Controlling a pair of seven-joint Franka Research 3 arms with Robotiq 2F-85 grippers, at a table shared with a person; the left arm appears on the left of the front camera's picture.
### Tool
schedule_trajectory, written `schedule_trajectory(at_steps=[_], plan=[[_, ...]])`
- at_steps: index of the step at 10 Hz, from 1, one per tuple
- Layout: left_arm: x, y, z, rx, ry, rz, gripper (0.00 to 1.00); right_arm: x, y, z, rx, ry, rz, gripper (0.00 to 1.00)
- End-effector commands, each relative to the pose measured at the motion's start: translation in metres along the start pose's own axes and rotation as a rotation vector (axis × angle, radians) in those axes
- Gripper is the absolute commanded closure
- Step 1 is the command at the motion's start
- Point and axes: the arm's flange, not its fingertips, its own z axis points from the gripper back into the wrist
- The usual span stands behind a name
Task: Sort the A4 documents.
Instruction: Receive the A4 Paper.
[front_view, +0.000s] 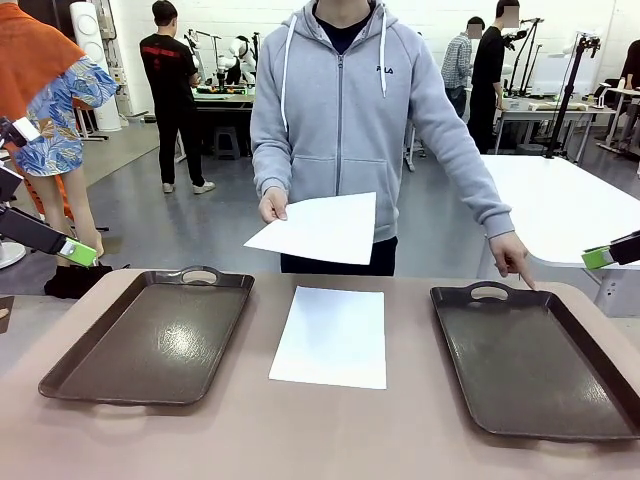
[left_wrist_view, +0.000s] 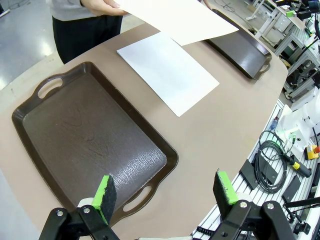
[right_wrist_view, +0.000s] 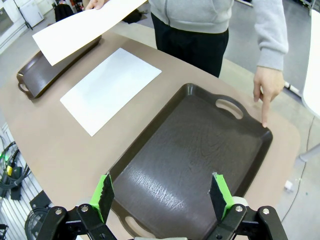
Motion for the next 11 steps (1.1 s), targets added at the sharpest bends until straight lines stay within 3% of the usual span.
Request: schedule_trajectory(at_steps=[1,4,7,11], plan=[[0.0,0.002,-0.001,-0.012,-0.003,-0.008,0.0,0.0,0.0,0.0,0.0,0.0,0.0,0.0],[0.0,0.002,-0.001,-0.012,-0.003,-0.008,0.0,0.045,0.004,-0.028,0.129,-0.032,-0.203,0.0],[0.0,0.002,-0.001,-0.012,-0.003,-0.008,0.0,0.088,0.017,-0.093,0.264,0.029,-0.373,0.0],[0.0,0.002,-0.001,-0.012,-0.003,-0.008,0.0,0.124,0.034,-0.202,0.322,0.11,-0.515,0.0]])
